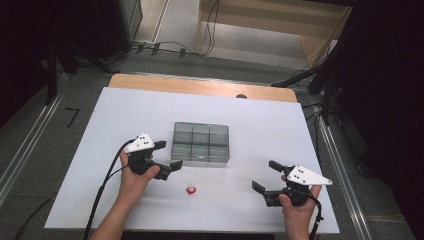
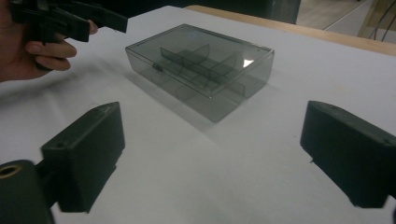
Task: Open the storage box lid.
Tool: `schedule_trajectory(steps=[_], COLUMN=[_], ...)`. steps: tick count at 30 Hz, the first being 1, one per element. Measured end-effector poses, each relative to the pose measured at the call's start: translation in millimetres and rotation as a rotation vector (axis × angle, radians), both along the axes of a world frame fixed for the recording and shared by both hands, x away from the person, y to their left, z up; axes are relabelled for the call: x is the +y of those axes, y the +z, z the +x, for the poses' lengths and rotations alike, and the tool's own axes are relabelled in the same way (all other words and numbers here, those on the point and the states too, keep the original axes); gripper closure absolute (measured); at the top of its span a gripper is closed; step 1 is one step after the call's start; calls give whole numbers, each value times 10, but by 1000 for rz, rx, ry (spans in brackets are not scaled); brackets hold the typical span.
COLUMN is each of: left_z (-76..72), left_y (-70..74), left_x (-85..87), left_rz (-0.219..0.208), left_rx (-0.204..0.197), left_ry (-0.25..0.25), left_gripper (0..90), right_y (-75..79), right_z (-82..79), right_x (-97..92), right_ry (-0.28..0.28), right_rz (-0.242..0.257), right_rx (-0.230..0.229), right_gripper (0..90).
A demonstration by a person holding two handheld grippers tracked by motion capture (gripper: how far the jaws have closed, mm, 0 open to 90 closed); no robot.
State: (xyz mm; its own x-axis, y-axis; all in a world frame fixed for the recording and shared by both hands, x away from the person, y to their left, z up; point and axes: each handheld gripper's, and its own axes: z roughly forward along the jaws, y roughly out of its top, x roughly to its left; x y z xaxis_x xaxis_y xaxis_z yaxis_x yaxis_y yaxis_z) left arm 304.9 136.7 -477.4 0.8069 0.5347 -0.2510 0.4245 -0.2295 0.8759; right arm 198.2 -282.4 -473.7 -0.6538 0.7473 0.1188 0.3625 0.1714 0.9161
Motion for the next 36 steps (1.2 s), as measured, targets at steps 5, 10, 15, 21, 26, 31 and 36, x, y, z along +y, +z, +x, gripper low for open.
schedule_trajectory(steps=[5, 10, 15, 21, 26, 31, 36], left_z=[5, 6, 14, 21, 26, 32, 34], left_y=[6, 14, 30, 46, 48, 39, 30], left_x=[6, 21, 46, 76, 86, 85, 79], left_rz=[-11, -16, -31, -34, -36, -31, -25], left_rx=[-3, -2, 0, -6, -7, -4, -4], left_ry=[-4, -8, -6, 1, 0, -2, -8], left_gripper=[0, 0, 25, 61, 65, 65, 65], right_y=[61, 108, 123, 96, 64, 23, -52], right_z=[96, 199, 302, 399, 471, 552, 626], right_x=[211, 391, 556, 746, 884, 998, 1101], right_ry=[29, 70, 175, 179, 201, 214, 225], right_rz=[-21, -29, -29, -71, -103, -122, -156], right_rx=[7, 30, 66, 97, 114, 142, 181], right_gripper=[194, 350, 596, 734, 825, 872, 875])
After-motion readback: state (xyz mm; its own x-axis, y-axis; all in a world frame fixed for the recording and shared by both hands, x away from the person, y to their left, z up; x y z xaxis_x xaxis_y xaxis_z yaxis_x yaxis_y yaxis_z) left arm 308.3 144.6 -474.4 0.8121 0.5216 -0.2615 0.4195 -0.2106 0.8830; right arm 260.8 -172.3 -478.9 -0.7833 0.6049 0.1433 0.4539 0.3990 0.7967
